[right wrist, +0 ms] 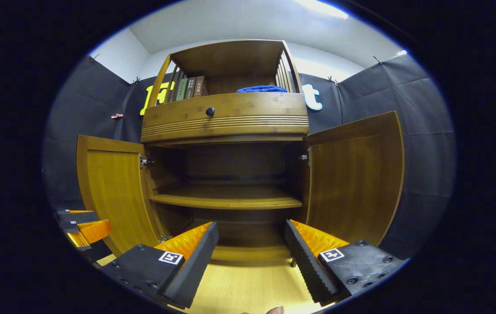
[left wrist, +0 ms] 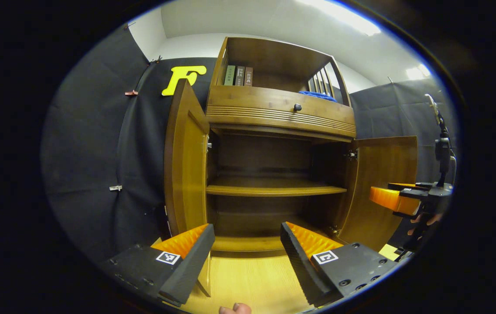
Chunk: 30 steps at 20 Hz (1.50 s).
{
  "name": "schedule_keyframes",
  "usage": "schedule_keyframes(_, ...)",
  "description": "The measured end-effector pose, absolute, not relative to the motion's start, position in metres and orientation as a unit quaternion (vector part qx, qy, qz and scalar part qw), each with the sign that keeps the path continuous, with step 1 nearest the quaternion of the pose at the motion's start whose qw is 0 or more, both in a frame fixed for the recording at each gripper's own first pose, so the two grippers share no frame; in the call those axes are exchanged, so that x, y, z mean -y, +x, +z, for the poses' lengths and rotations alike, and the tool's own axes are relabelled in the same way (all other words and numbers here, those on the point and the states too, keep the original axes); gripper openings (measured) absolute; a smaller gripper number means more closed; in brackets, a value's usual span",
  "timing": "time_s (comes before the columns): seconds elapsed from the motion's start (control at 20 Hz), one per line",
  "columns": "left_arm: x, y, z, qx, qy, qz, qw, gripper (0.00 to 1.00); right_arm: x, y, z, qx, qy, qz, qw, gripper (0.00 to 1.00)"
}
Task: Open the right door of the double-door shoe cabinet with the right hand, and open the left door with the left hand.
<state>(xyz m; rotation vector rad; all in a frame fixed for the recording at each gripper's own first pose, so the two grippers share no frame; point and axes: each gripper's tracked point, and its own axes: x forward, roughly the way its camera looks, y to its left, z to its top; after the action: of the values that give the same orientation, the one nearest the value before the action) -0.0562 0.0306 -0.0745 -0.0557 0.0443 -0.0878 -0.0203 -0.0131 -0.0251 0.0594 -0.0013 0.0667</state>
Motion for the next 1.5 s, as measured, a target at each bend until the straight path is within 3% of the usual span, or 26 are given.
schedule_keyframes(1.5, 0.022, -0.022, -0.065, -0.044, 0.015, 0.027, 0.999, 0.94, 0.02, 0.031, -0.002, 0.011, 0.019, 0.106, 0.994, 0.98)
